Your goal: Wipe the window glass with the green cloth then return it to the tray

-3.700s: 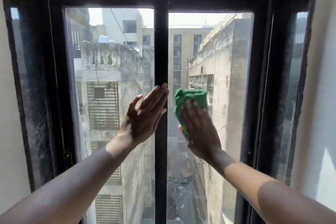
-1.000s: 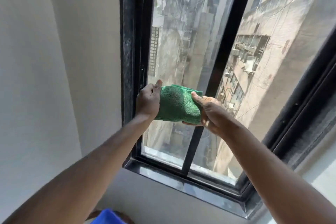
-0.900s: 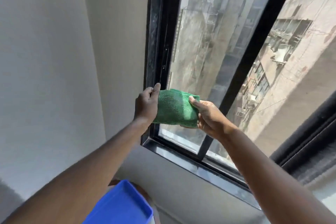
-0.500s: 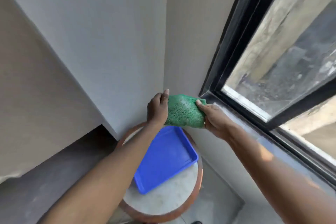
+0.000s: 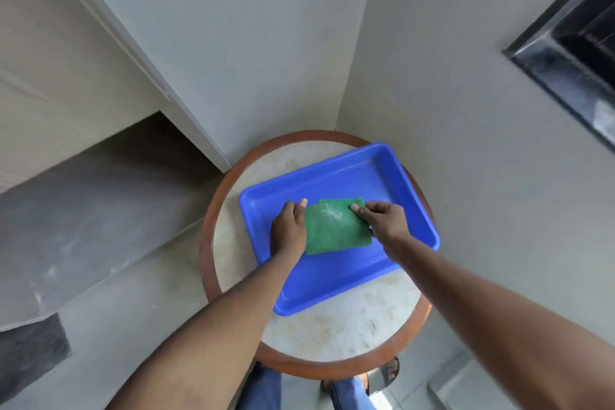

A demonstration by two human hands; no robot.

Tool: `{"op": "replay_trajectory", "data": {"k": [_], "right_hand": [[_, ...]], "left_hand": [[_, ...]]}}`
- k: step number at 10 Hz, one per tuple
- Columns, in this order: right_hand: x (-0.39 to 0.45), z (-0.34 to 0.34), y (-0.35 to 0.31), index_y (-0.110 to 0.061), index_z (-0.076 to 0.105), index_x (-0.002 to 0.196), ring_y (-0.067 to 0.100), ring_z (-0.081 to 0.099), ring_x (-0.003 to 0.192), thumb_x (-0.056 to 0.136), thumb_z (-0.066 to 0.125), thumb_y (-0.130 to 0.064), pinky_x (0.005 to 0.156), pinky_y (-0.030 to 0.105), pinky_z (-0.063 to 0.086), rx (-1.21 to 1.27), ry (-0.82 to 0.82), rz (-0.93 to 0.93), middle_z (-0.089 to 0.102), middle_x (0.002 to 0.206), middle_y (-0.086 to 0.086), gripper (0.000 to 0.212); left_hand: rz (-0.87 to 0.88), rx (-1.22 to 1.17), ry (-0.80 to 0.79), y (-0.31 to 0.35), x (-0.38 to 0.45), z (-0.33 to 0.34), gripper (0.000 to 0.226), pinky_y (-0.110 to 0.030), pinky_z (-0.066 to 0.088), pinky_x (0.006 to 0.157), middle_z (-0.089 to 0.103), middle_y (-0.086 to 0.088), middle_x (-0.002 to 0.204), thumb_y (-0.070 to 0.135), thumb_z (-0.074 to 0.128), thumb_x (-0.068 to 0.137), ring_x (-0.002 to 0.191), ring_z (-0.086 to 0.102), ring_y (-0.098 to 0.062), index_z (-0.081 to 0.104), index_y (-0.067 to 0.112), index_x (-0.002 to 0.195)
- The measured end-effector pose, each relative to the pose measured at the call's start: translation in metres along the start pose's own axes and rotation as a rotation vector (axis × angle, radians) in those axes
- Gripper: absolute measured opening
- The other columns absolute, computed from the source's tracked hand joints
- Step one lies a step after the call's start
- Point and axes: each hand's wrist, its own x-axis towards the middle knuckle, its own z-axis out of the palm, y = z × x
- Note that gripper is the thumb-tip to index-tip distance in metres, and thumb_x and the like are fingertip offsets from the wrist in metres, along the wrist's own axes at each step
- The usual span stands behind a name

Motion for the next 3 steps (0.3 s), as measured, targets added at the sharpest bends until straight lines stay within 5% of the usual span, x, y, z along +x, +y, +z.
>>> {"op": "replay_trajectory", "data": {"k": [1,3], "right_hand": [[0.027,0.007,0.026,0.003,0.084,0.103,0.021,0.064,0.083,0.089,0.094,-0.023,0.077,0.035,0.047,-0.085,0.098,-0.044,0.076,0.089,0.011,0.032],[0.005,-0.01,0.024,-0.005,0.077,0.123,0.036,0.067,0.114,0.103,0.078,-0.031,0.095,0.041,0.052,-0.441,0.416,-0.301,0.076,0.121,0.016,0.032]], "left_hand": [[0.081,0.082,-0.051,-0.013,0.02,0.017,0.045,-0.054,0.047,0.076,0.066,-0.022,0.086,0.045,0.051,0.118,0.096,0.066,-0.052,0.046,0.011,0.088],[0.345,0.326,-0.028,0.032,0.008,0.013,0.038,-0.052,0.056,0.089,0.071,-0.006,0.14,0.046,0.055,0.115,0.127,0.067,-0.036,0.067,0.019,0.137]]}}
